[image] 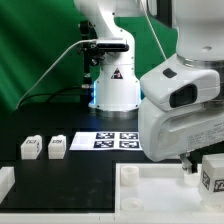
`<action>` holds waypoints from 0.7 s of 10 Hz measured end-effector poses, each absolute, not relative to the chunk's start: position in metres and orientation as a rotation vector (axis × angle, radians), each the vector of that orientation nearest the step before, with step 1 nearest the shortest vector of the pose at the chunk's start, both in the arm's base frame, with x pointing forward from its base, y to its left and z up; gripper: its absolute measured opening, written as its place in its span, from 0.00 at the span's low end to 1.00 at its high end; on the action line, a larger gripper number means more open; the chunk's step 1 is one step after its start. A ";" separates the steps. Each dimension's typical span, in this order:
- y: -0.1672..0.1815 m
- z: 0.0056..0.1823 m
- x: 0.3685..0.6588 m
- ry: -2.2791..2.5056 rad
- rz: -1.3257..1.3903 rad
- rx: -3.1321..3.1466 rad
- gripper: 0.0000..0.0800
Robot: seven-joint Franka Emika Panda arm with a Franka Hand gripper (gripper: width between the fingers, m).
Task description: Assemble one leg
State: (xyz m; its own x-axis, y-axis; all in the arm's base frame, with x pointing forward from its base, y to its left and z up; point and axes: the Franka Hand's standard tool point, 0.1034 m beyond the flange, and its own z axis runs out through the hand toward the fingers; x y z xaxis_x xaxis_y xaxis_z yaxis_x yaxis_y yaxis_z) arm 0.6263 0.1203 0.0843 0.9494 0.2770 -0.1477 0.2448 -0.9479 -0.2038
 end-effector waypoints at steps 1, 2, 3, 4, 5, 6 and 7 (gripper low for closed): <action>0.120 0.084 0.626 -0.394 0.264 -2.919 0.75; 0.120 0.084 0.626 -0.394 0.263 -2.919 0.75; 0.120 0.084 0.626 -0.394 0.264 -2.919 0.53; 0.120 0.084 0.626 -0.394 0.264 -2.919 0.53; 0.120 0.084 0.626 -0.394 0.264 -2.919 0.39; 0.120 0.084 0.626 -0.394 0.264 -2.919 0.39; 0.120 0.084 0.626 -0.372 0.266 -2.922 0.39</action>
Offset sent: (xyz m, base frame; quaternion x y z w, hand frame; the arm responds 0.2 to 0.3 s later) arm 0.0000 0.0000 0.0000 0.0000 0.0000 0.0000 1.0000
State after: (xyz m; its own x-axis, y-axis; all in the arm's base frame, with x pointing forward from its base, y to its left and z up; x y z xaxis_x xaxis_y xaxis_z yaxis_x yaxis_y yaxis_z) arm 0.6259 0.1199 0.0839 0.9526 0.2628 -0.1533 0.2299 -0.9518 -0.2030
